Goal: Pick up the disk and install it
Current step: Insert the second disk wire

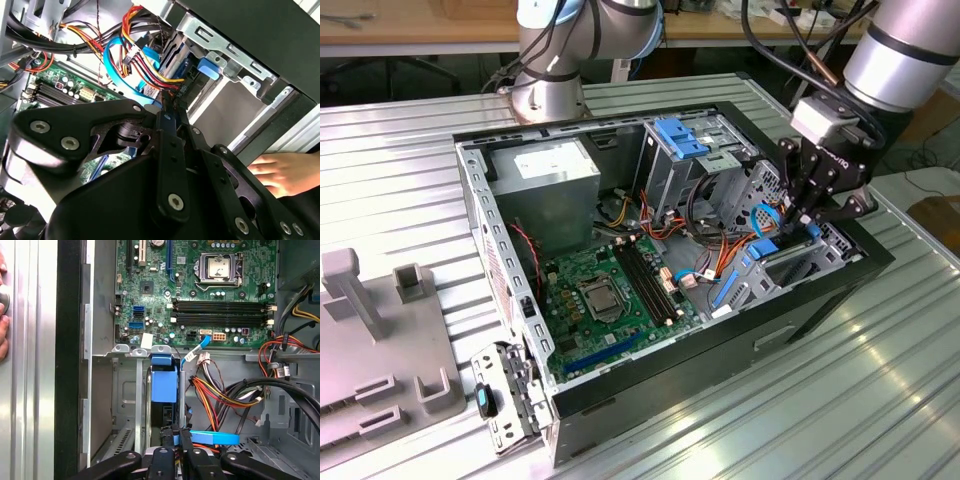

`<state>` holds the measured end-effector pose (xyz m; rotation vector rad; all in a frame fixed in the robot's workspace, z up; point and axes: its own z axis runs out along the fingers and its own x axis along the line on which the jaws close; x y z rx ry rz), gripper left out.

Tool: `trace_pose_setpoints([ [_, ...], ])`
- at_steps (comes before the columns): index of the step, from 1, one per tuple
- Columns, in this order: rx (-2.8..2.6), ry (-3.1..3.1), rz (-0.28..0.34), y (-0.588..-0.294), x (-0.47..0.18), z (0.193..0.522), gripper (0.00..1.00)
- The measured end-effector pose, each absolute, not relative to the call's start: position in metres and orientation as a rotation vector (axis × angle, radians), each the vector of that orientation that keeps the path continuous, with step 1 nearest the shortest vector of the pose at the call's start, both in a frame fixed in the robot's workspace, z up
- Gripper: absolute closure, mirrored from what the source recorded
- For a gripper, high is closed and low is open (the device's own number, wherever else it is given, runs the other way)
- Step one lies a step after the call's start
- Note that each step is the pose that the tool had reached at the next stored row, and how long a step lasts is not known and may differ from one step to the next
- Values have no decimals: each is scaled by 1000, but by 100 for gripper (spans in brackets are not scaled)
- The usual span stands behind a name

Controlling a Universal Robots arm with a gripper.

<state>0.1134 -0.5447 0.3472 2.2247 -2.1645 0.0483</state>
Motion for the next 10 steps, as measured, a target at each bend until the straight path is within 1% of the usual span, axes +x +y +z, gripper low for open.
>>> trace_pose_setpoints([
  [10, 2231, -2170, 37, -547, 113, 346, 84],
])
